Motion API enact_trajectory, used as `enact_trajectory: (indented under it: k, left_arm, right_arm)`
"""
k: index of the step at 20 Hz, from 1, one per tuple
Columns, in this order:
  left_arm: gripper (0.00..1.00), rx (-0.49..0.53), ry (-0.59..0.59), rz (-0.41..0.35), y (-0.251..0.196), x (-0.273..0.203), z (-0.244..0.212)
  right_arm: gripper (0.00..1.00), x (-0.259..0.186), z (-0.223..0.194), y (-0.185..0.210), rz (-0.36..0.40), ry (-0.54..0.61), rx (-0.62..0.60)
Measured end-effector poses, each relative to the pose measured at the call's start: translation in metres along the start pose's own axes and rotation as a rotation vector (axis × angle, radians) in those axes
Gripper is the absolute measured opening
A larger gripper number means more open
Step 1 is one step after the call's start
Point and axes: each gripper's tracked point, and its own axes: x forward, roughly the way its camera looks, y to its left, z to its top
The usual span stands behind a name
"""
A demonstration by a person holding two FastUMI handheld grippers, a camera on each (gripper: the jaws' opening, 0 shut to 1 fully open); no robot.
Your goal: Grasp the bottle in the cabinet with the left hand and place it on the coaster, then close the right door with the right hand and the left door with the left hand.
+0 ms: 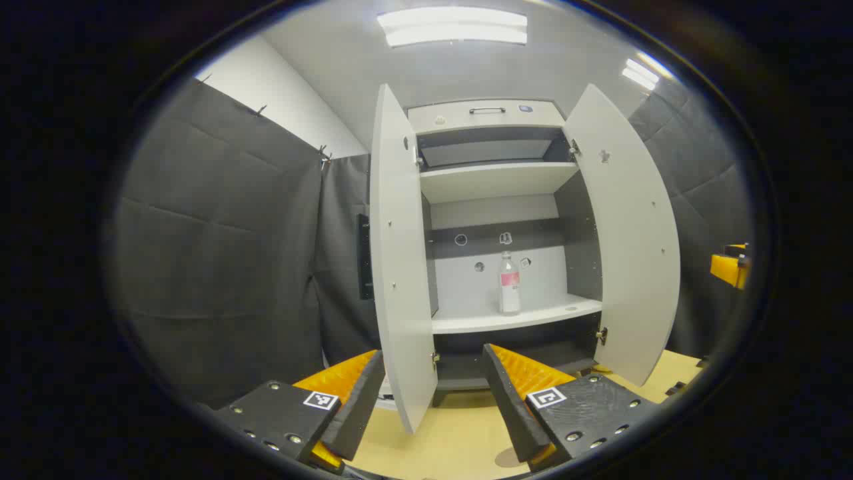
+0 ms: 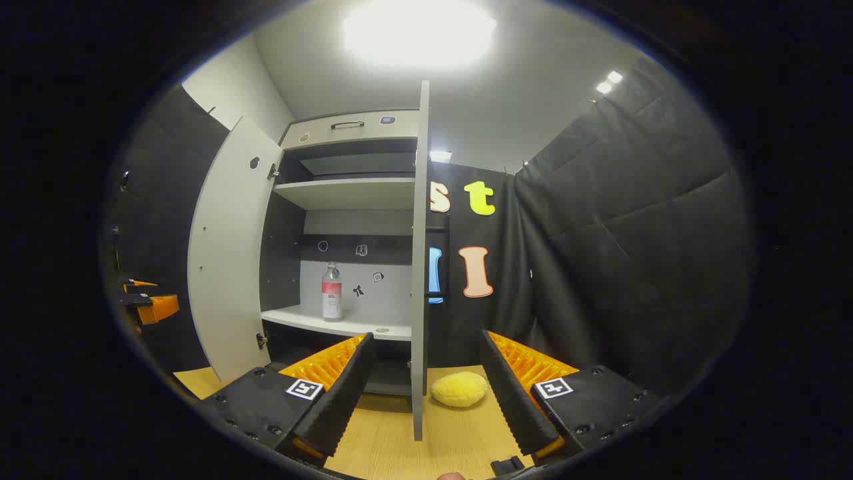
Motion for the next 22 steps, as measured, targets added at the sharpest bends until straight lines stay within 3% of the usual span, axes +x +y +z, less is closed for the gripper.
enact_trajectory:
  k: [1,7,8,9,10,12,13,14,17,19,21,22]
  left_arm:
    - [0.87,0.000,0.002,0.000,0.000,0.001,0.001]
    - [0.87,0.001,-0.003,0.005,-0.002,0.003,0.003]
    - [0.80,0.003,-0.003,0.006,-0.002,0.003,0.003]
    - [0.80,0.005,-0.002,0.007,-0.002,0.004,0.002]
    - [0.87,0.005,-0.001,0.009,-0.003,0.003,0.001]
    - [0.87,-0.001,0.002,0.012,-0.003,0.004,0.000]
    - [0.80,-0.004,0.001,0.011,-0.004,0.004,0.001]
    - [0.94,-0.003,0.000,0.011,-0.005,0.004,0.001]
    - [0.80,0.004,-0.003,0.014,-0.008,0.007,0.003]
    - [0.80,-0.004,-0.003,0.015,-0.013,0.010,0.003]
    - [0.94,-0.027,-0.006,0.013,-0.022,0.014,0.008]
    - [0.94,-0.041,-0.008,0.011,-0.027,0.017,0.010]
  right_arm:
    - [0.99,0.001,-0.001,0.000,0.001,-0.001,-0.001]
    - [0.99,0.005,-0.004,0.002,0.008,0.004,0.000]
    - [0.99,0.006,-0.004,0.002,0.010,0.006,-0.001]
    - [0.99,0.006,-0.005,0.002,0.011,0.006,-0.001]
    - [0.99,0.006,-0.005,0.002,0.012,0.007,-0.001]
    - [0.99,0.007,-0.005,0.000,0.013,0.007,-0.001]
    - [0.99,0.007,-0.005,0.000,0.013,0.007,0.000]
    - [0.99,0.008,-0.004,-0.001,0.013,0.007,0.001]
    - [0.99,0.008,-0.007,-0.002,0.018,0.010,0.000]
    - [0.99,0.009,-0.010,-0.006,0.023,0.010,-0.013]
    - [0.99,0.009,-0.014,-0.010,0.035,0.016,-0.013]
    - [0.99,0.009,-0.016,-0.011,0.045,0.022,-0.004]
